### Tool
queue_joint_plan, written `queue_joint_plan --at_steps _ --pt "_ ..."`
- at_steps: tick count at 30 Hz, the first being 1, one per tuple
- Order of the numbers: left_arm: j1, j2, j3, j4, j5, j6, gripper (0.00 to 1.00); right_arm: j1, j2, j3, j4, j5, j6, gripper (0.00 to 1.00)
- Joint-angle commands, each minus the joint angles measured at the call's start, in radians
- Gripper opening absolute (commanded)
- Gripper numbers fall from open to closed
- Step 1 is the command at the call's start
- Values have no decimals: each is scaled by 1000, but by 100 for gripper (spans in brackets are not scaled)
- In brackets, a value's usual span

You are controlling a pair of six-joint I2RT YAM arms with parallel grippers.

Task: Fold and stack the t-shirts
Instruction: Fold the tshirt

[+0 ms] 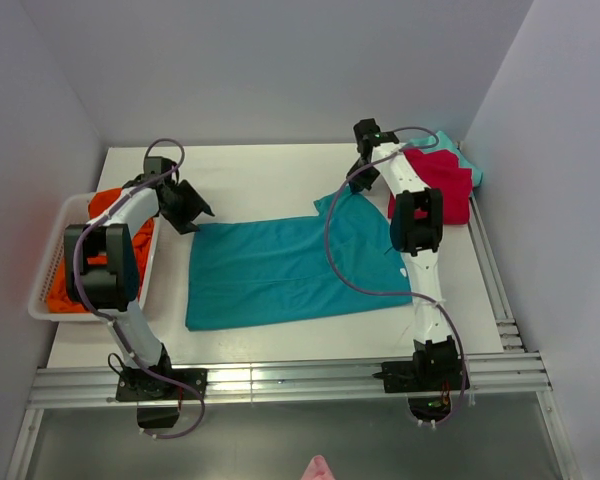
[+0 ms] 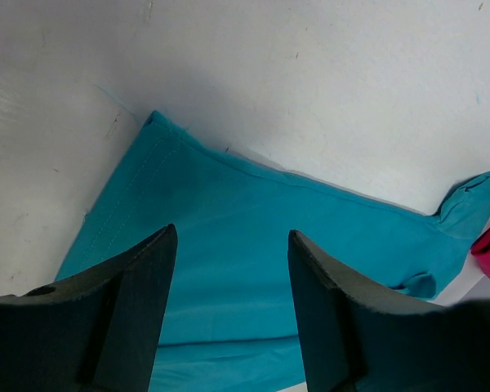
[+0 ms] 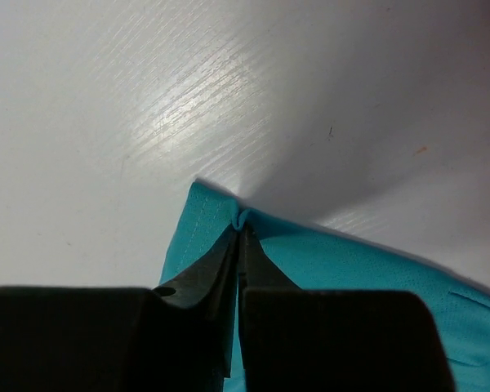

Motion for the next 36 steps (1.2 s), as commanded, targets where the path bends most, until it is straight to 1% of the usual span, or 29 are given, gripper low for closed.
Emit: queue_joint_plan --at_steps 1,4,8,11,16,20,23,25,30,36 --pt "5 -38 -14 3 13 8 63 18 34 12 -35 48 4 1" --pt "5 -29 -12 3 7 10 63 16 27 -1 -20 37 4 0" --pt "5 -2 17 -21 -54 11 64 16 -9 -75 16 28 -7 0" --pt "5 61 104 -63 -87 5 65 13 -32 -98 29 24 -16 0" --pt "5 231 261 -201 -174 -18 64 13 -88 -141 57 20 -19 0" --pt "5 313 383 -257 -199 -25 64 15 -139 -201 75 25 -21 0" --pt "5 369 436 -322 -203 -24 62 10 -173 -236 81 30 -19 0" --pt "5 364 439 -337 -208 -25 61 10 -196 -253 91 30 -19 0" --pt "5 256 347 -296 -193 -36 63 7 -217 -279 83 39 -33 0" --pt "5 245 324 -311 -160 -22 62 7 -236 -310 85 45 -47 0"
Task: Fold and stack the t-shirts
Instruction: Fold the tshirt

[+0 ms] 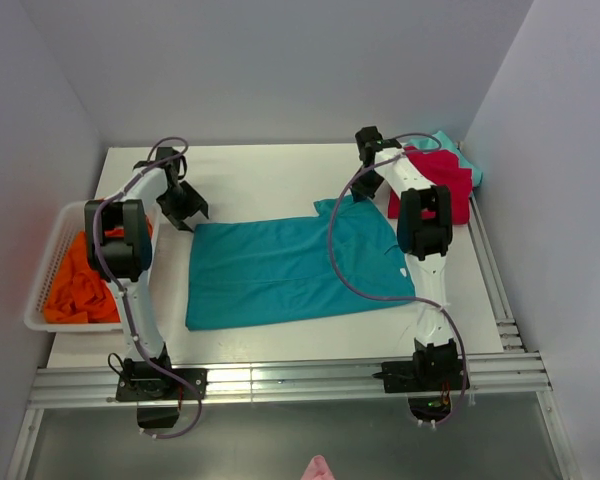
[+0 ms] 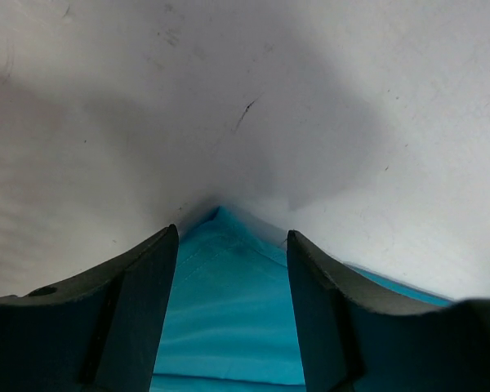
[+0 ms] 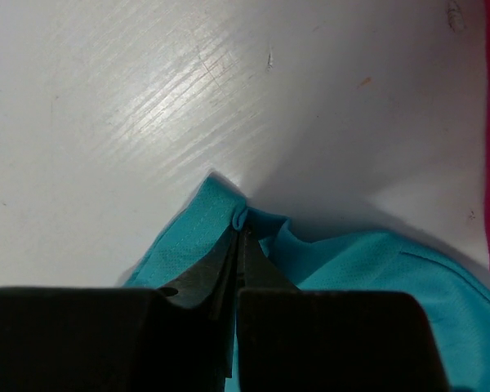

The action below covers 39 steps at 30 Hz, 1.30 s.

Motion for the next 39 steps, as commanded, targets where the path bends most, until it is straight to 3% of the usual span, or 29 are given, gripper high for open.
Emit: queue_joint_plan --at_steps 1,5,11,16,17,20,30,39 --pt "4 -54 -23 -34 7 -3 62 2 -80 -30 -14 37 -21 0" --pt "-8 -34 -51 -17 10 -6 60 0 -83 -33 -17 37 -31 0" --pt "-26 41 -20 -24 1 4 43 -5 -91 -43 -21 38 -40 0" --pt "-26 80 7 -37 -7 4 25 -11 -96 -30 -23 35 -44 0" --pt "-26 84 19 -43 -7 3 16 -12 -94 -25 -25 35 -45 0" --pt "-26 89 47 -55 -11 0 0 -17 -94 6 -34 32 -51 0" --pt "-35 17 162 -130 -45 -6 0 -37 -190 75 -38 -3 -74 0" --pt "-65 -94 152 -173 -59 -25 0 -40 -396 -118 21 -37 -94 0"
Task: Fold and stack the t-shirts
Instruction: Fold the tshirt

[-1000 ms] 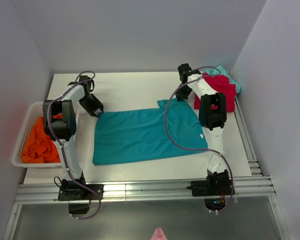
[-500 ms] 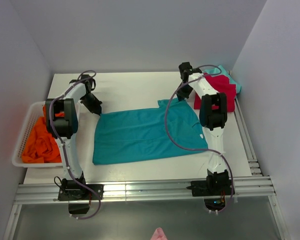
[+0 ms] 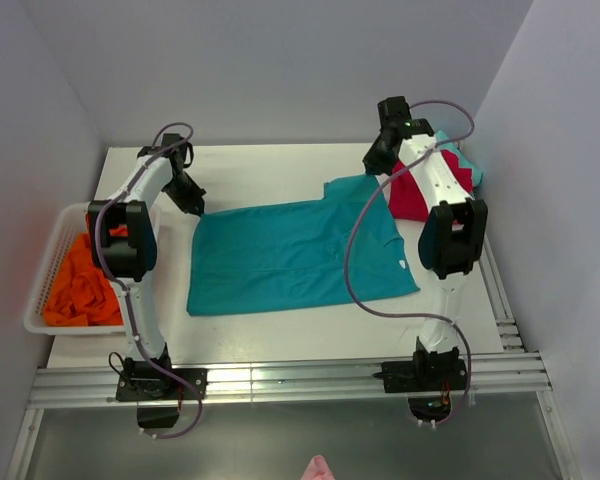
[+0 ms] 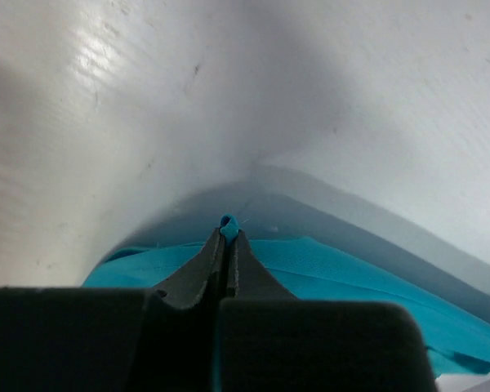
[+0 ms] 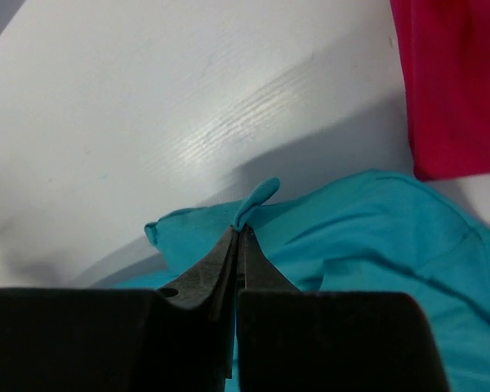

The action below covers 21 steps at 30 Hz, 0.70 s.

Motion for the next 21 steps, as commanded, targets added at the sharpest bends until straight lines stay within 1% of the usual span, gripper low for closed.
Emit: queue_joint_plan --at_steps 1,3,4,7,11,15,17,18,20,21 --pt "-22 -121 -25 -27 -22 -24 0 -6 -106 -104 39 -9 -18 0" --pt "-31 -164 -64 -26 -22 -33 0 -6 -173 -190 64 -12 -20 0" --pt "-35 -193 -78 -26 -56 -35 0 -7 -218 -216 73 -12 -21 0" --pt "-50 -239 -126 -34 -75 -45 0 -6 -310 -322 98 -13 -29 0" --pt "-71 -360 -209 -29 -117 -67 0 -7 -432 -463 122 -15 -38 0" --pt "-94 -474 -362 -15 -143 -111 0 -7 -563 -648 150 -6 -43 0" --pt "-107 -549 -420 -3 -158 -128 0 -7 -640 -713 158 -4 -41 0" --pt "-122 -575 -480 2 -167 -145 0 -9 -664 -777 162 -6 -41 0" --pt "-137 -639 -545 17 -184 -167 0 -11 -732 -848 179 -9 -34 0" --pt "-156 -659 -613 25 -205 -188 0 -11 -770 -920 185 -9 -26 0"
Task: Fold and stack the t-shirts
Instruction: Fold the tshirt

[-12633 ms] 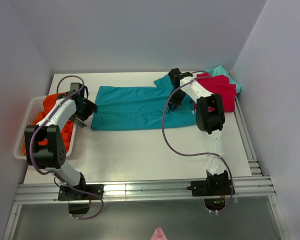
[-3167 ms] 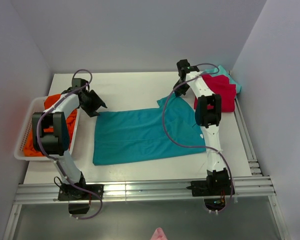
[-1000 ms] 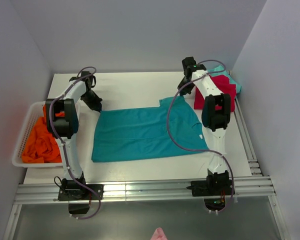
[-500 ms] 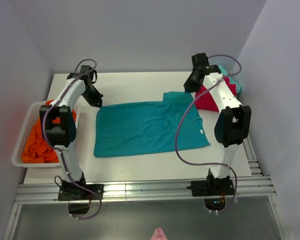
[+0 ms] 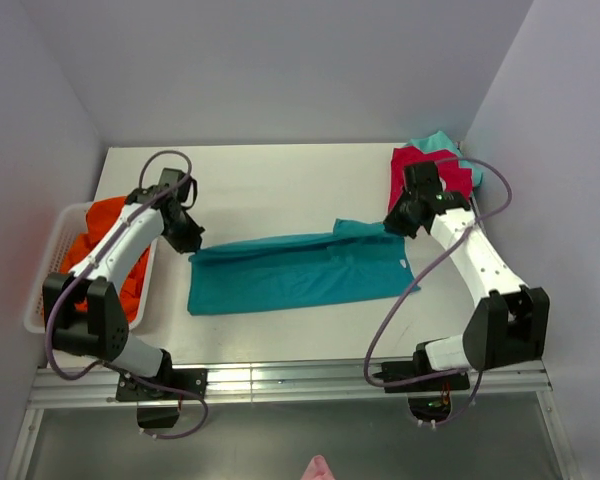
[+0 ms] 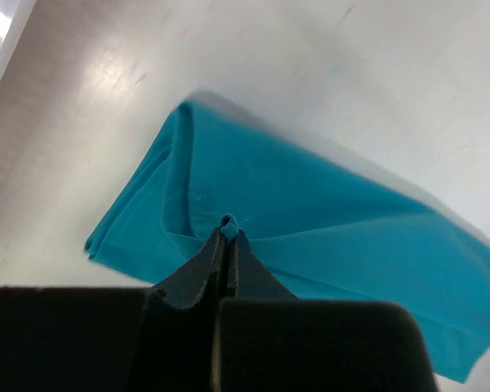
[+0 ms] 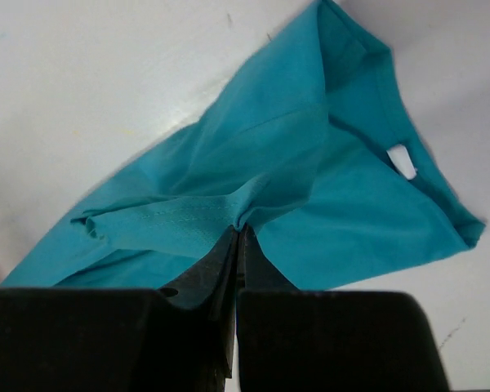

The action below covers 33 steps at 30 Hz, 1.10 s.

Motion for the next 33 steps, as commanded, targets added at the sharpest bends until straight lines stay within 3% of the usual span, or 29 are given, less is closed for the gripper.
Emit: queue_joint_plan --at_steps 1,4,6,7,8,9,10,11,13,22,33 --pt "-40 -109 -129 25 -75 -76 0 -9 -100 -150 55 12 11 0" --pt "-80 -185 -273 63 -111 -128 1 -9 -149 -304 85 13 46 0" --pt "-103 -215 -365 86 -118 -166 6 -11 -163 -397 100 22 78 0" --pt "-109 -238 -389 89 -126 -177 22 -9 -167 -419 98 36 89 0" --pt "-115 -250 -409 86 -132 -189 38 -11 -169 -434 82 58 105 11" --pt "-128 -261 -432 78 -138 -207 53 -9 -169 -451 77 79 121 46" --pt "-135 -291 -438 71 -157 -217 81 -11 -166 -451 71 91 125 61" --pt "-146 -308 -436 62 -163 -230 92 -9 -163 -438 56 99 126 70" --pt "-149 -350 -420 36 -177 -234 99 -11 -155 -415 36 114 118 80" --pt "-151 -315 -257 -40 -218 -226 97 -11 -189 -307 -18 78 82 81" --pt "-154 -187 -304 58 -221 -214 83 -9 -138 -290 -4 69 65 78"
